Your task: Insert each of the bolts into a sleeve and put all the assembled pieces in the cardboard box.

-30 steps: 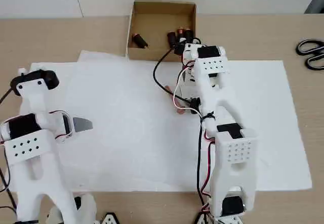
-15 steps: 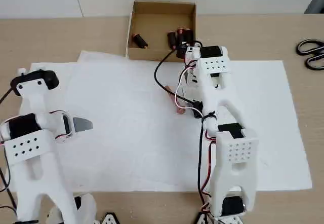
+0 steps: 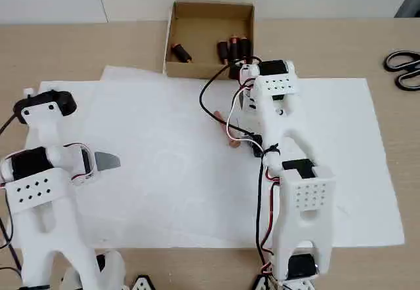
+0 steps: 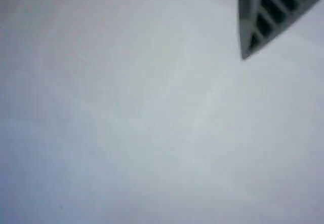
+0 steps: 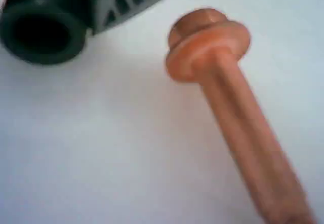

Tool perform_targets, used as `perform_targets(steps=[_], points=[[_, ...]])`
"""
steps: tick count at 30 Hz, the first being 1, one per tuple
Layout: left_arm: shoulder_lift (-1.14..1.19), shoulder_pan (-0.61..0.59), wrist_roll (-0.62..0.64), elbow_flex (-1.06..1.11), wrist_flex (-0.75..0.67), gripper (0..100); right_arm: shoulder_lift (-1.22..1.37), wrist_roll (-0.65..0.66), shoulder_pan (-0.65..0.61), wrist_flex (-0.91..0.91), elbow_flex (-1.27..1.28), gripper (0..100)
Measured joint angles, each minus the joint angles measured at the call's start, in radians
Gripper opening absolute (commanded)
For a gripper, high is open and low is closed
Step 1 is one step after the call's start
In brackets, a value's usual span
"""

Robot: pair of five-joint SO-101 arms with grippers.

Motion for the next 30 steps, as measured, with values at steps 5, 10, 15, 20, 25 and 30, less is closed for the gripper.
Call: perform_targets(steps=[5,10,15,20,25,30], points=[[0.0,0.0,0.0,0.0,0.0,36,0.002,0.0,0.0,0.011,0.002,17.3],[0.0,0.0,0.0,0.0,0.0,36,0.002,0.0,-0.003,0.011,0.002,17.3],[0.0,0.0,0.0,0.0,0.0,36,0.005,0.0,-0.048,0.011,0.002,17.3],[0.0,0.0,0.0,0.0,0.0,36,0.051,0.0,-0.044,-0.002,-0.003,17.3],[0.0,0.0,0.0,0.0,0.0,36,0.095,-0.003,-0.028,-0.009,-0.02,13.5],[0.0,0.0,0.0,0.0,0.0,36,0.1,-0.003,0.006,-0.015,-0.02,4.3]])
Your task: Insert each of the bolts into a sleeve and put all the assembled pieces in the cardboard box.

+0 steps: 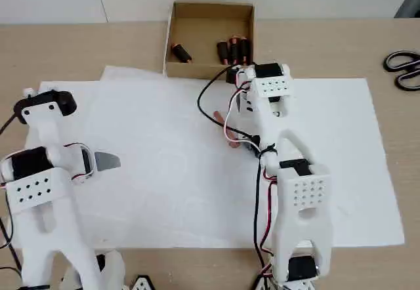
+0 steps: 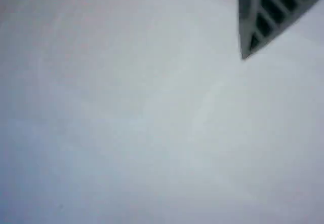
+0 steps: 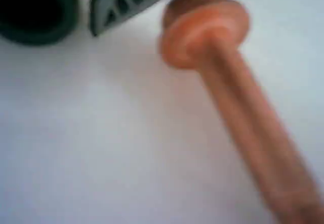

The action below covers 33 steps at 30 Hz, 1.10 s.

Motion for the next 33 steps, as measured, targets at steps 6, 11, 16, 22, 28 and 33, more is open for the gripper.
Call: perform_targets(steps=[6,11,16,22,28,33], points=[[0.0,0.0,0.0,0.0,0.0,36,0.0,0.038,0.021,-0.002,0.0,0.6],[0.0,0.002,0.0,0.0,0.0,36,-0.058,0.055,0.021,0.012,0.006,0.4],[0.002,0.081,-0.011,-0.044,0.011,36,-0.27,0.071,0.048,0.043,0.009,0.4],[0.066,0.272,-0.071,-0.218,0.104,36,-0.612,0.115,0.077,0.063,0.009,0.4],[0.404,0.399,-0.009,-0.56,0.235,36,-0.812,0.16,0.227,0.063,0.077,0.4],[0.749,0.543,0.02,-0.921,0.285,36,-0.916,0.164,0.356,0.063,0.169,0.4]])
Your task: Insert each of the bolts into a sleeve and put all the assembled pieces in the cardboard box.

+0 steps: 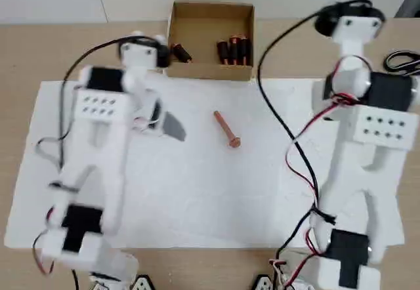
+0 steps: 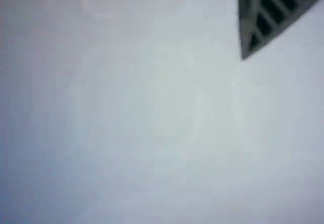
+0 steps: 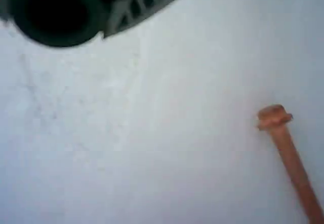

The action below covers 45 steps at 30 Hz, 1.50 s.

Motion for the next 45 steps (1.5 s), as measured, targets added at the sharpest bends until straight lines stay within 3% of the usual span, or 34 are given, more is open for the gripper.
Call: perform_targets(steps=[5,15,29,33,45], points=[[0.14,0.066,0.08,-0.262,0.003,36,-0.08,0.003,0.089,0.002,0.109,0.4],[0.347,0.169,0.161,-0.348,-0.003,36,-0.216,0.02,0.112,0.002,0.201,0.4],[0.744,0.235,0.468,-0.766,-0.002,36,-0.226,0.02,0.112,0.002,0.256,0.4],[0.801,0.253,0.525,-0.796,-0.002,36,-0.226,0.02,0.117,0.002,0.256,0.4],[0.819,0.298,0.535,-0.795,0.006,36,-0.226,0.02,0.117,0.002,0.256,0.4]])
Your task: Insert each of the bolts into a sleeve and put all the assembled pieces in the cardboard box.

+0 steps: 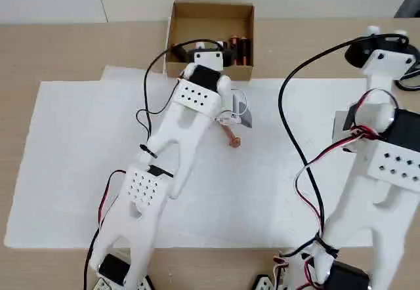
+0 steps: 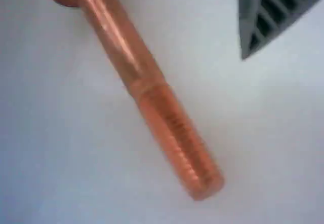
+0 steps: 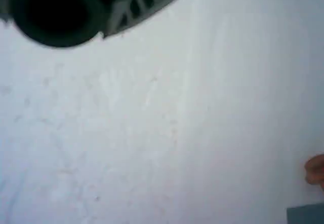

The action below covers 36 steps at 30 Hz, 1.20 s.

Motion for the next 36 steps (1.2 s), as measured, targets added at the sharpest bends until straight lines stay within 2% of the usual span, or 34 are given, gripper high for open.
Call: perform_targets(steps=[6,14,23,36], points=[[-0.002,0.025,0.0,0.068,0.0,35,0.0,0.0,0.0,0.0,0.0,0.4],[-0.002,0.023,0.0,0.1,-0.003,21,0.0,0.0,0.0,0.0,0.005,0.4],[-0.002,0.026,0.003,0.1,-0.006,16,0.0,0.0,0.0,0.002,0.044,0.4],[-0.002,0.052,-0.005,0.1,-0.003,1,-0.002,0.0,0.0,0.002,0.048,0.4]])
